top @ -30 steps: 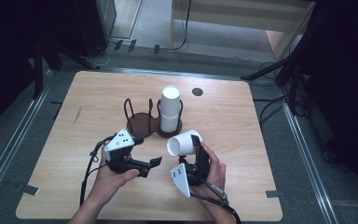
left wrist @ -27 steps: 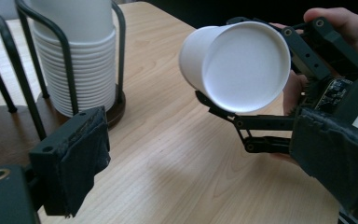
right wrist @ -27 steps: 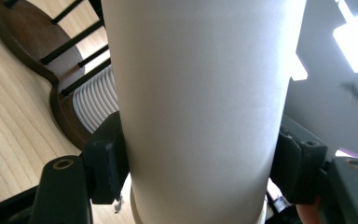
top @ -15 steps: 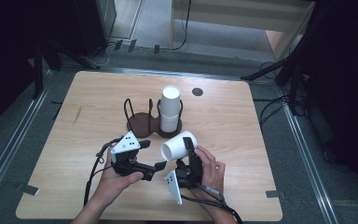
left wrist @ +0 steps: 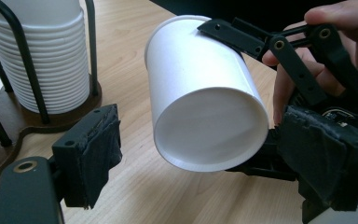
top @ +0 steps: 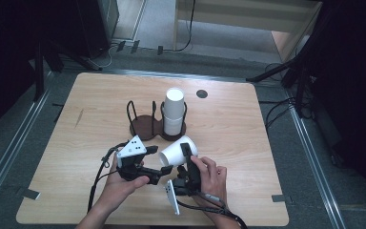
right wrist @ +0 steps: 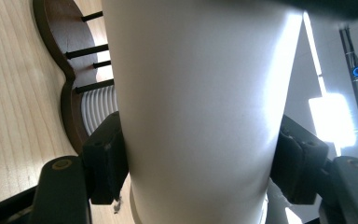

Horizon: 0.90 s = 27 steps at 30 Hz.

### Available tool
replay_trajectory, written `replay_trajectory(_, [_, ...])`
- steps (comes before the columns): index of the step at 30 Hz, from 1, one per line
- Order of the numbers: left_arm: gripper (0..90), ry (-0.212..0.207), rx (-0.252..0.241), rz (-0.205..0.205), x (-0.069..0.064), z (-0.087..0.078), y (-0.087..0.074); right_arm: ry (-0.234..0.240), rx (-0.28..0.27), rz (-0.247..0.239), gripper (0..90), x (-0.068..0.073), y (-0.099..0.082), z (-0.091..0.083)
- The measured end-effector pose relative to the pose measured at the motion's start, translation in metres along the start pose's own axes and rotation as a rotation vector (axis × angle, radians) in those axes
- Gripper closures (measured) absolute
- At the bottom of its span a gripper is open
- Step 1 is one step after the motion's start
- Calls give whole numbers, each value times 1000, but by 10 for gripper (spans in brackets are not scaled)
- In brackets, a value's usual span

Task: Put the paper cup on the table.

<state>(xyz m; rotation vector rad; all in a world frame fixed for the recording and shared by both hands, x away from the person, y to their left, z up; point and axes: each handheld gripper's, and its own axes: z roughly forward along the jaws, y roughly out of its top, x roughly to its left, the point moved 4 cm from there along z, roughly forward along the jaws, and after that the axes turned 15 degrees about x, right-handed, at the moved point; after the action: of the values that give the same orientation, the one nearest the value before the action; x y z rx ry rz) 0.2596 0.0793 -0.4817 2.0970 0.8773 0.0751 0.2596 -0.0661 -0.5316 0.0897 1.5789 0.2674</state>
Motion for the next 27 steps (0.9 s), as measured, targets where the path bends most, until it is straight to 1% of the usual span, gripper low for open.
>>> replay_trajectory(4, [137,-1,14,3,-1,3,0,-12,-13,-6,297,0,3,-2])
replay_trajectory(5, [137,-1,19,1,-1,4,-1,-15,-23,-22,297,0,4,-3])
replay_trajectory(6, [139,-1,19,1,-1,4,-1,-18,-28,-26,296,-1,5,-4])
replay_trajectory(8, [145,-5,23,2,-1,4,-1,-16,-37,-19,295,0,6,-4])
replay_trajectory(12, [157,-11,23,-1,-1,3,-1,-22,-45,-22,294,0,7,-5])
replay_trajectory(13, [198,-10,17,-4,-1,3,-1,-25,-50,-37,294,0,7,-6])
replay_trajectory(15, [233,-9,20,0,-1,3,-1,-26,-54,-42,293,1,8,-6])
replay_trajectory(18, [311,-16,21,8,-2,2,-1,-29,-51,-48,293,2,8,-6])
replay_trajectory(20, [314,-6,26,12,-3,3,-1,-29,-52,-59,286,2,8,-6])
replay_trajectory(21, [324,4,26,16,-3,2,-1,-19,-49,-58,269,3,8,-6])
replay_trajectory(23, [330,2,23,15,-2,2,-1,-18,-48,-60,254,3,7,-6])
replay_trajectory(24, [334,3,17,12,-1,1,-1,-12,-49,-59,235,2,7,-6])
replay_trajectory(25, [336,11,12,7,0,0,-1,-15,-49,-45,185,1,6,-6])
replay_trajectory(27, [339,12,0,-5,5,-4,-1,-15,-42,5,126,-2,5,-5])
